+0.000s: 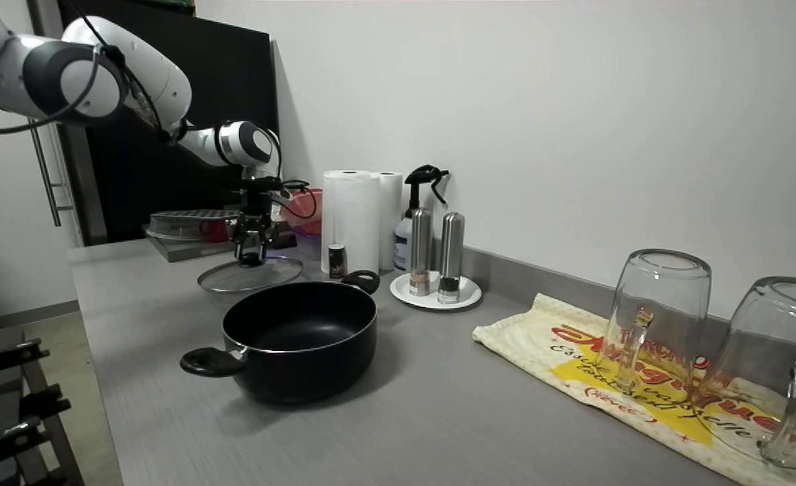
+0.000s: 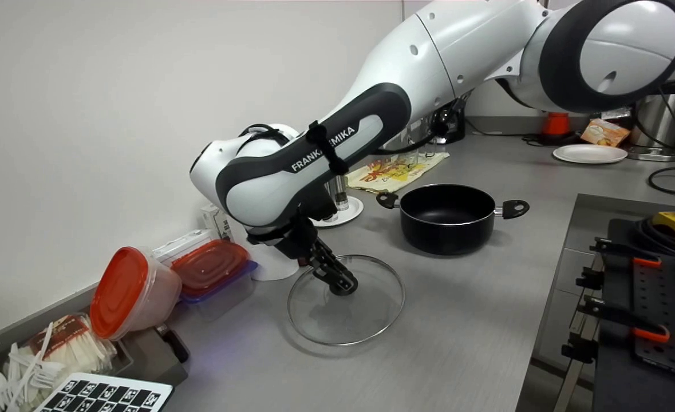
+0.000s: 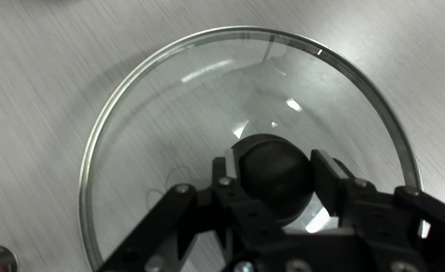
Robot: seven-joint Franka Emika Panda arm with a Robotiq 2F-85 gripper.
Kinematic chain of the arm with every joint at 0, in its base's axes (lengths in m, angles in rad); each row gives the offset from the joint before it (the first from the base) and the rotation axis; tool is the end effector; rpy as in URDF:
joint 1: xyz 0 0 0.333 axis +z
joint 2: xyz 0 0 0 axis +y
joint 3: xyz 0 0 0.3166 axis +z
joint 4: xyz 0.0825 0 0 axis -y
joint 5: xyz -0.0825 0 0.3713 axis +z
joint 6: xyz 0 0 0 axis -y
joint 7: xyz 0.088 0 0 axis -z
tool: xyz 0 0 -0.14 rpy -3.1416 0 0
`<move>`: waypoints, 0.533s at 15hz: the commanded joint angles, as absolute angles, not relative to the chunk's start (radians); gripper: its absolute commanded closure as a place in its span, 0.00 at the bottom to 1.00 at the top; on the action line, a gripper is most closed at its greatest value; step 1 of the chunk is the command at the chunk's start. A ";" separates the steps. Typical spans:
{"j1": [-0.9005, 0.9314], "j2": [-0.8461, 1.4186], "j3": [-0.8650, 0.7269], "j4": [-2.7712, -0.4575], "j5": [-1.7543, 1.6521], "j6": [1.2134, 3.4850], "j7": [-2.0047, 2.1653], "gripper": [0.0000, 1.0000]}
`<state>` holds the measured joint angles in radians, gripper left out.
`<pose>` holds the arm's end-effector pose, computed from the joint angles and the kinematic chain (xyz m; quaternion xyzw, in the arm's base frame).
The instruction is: Remove the glass lid from the black pot
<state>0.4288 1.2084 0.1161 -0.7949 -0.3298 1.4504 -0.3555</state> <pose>0.6379 0.2947 0.1269 0.8603 0.4203 -0.2596 0.1255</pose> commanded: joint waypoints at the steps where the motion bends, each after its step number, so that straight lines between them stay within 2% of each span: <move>1: 0.417 1.250 0.123 -0.684 -0.278 1.386 -0.381 0.75; 8: 0.409 1.318 0.122 -0.605 -0.203 1.379 -0.362 0.75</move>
<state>0.4082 1.2670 0.1179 -0.7031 -0.2306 1.4369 -0.3560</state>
